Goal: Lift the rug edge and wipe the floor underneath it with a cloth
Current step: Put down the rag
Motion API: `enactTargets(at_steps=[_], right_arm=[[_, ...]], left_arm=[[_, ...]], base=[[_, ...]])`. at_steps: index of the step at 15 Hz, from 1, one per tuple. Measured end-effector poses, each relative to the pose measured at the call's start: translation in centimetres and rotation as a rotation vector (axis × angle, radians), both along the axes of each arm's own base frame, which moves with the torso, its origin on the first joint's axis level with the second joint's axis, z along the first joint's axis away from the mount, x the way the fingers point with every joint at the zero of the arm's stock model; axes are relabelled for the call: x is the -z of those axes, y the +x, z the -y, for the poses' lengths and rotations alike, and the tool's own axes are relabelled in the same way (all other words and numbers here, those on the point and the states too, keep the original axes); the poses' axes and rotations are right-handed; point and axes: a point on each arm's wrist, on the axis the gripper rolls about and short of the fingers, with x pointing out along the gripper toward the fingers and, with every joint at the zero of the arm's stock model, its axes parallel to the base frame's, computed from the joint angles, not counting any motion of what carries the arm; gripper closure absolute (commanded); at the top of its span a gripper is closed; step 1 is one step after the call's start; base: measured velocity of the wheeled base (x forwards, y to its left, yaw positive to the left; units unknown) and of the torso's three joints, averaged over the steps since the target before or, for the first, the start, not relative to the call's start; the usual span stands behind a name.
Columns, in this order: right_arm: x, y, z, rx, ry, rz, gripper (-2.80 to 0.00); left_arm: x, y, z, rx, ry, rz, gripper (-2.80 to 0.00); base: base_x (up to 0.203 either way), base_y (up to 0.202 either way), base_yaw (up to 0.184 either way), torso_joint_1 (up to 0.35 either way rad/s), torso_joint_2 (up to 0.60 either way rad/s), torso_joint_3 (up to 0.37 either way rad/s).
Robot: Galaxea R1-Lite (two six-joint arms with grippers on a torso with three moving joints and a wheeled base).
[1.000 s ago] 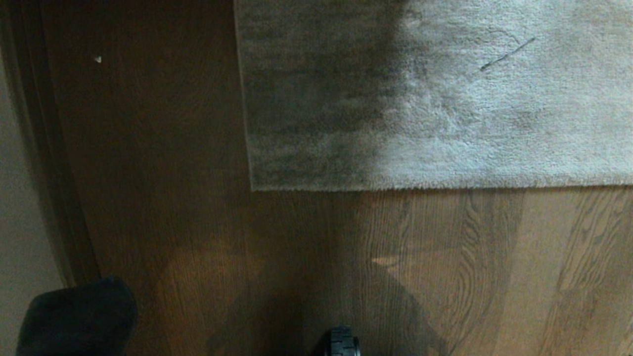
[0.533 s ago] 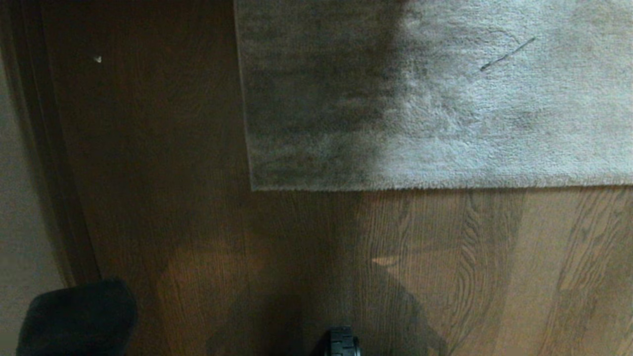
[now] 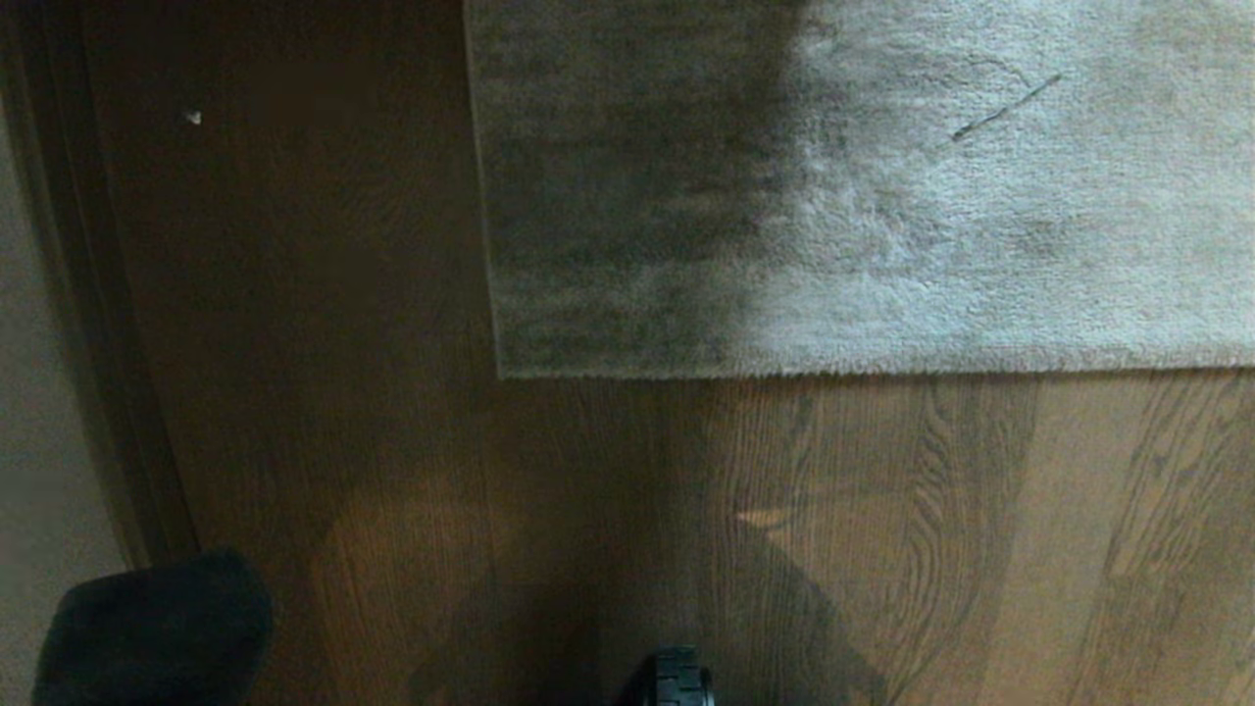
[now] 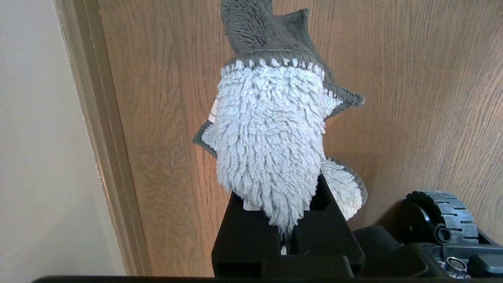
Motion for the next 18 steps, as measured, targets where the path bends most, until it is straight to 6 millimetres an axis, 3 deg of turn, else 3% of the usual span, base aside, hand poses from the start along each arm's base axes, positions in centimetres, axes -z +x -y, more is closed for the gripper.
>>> enactTargets(at_steps=[7,18], right_arm=[[0.48,-0.07,0.07,-0.017,-0.155,-0.012,0.0],[0.49,-0.04,0.06,0.025,-0.142,-0.02,0.0]], left_arm=[[0.0,0.0,0.0,0.0,0.0,0.0,0.0],[0.0,0.0,0.0,0.0,0.0,0.0,0.0]], base=[[0.0,0.0,0.0,0.0,0.0,0.0],[0.0,0.0,0.0,0.0,0.0,0.0]])
